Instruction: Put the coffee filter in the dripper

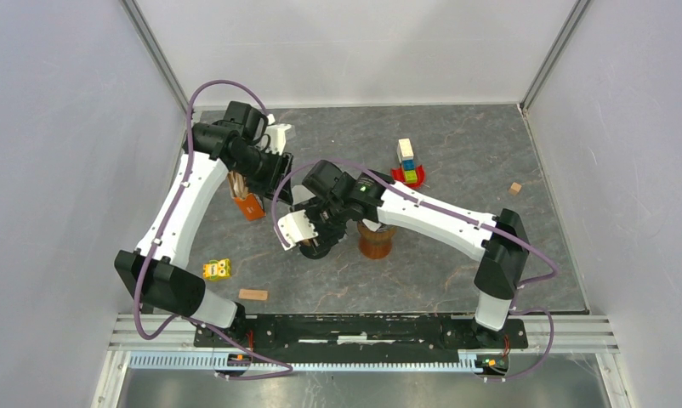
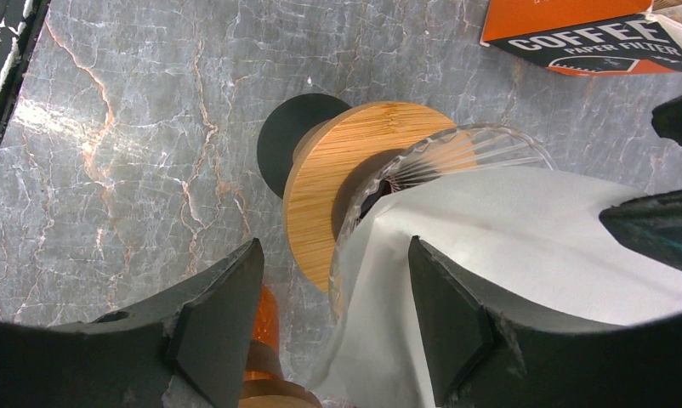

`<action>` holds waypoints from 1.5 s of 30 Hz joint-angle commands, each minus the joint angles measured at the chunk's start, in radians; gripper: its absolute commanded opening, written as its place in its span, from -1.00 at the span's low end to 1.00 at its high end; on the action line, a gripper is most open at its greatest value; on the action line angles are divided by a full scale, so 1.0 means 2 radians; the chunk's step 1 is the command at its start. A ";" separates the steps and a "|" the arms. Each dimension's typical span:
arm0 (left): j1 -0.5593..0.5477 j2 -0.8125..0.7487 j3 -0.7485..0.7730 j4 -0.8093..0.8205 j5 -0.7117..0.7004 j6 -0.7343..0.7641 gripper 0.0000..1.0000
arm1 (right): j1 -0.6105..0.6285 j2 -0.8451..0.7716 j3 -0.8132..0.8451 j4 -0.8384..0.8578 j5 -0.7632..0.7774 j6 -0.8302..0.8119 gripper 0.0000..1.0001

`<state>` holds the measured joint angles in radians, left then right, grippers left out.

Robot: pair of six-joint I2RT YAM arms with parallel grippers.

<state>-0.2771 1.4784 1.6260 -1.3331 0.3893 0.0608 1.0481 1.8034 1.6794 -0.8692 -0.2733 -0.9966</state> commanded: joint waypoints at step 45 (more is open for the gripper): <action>-0.036 0.010 -0.071 0.087 -0.049 0.033 0.05 | 0.020 0.025 -0.003 0.007 0.023 -0.001 0.35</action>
<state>-0.3439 1.5009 1.4837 -1.1931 0.2901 0.0692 1.0763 1.8473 1.6840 -0.8753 -0.2340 -0.9928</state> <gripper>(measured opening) 0.524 0.679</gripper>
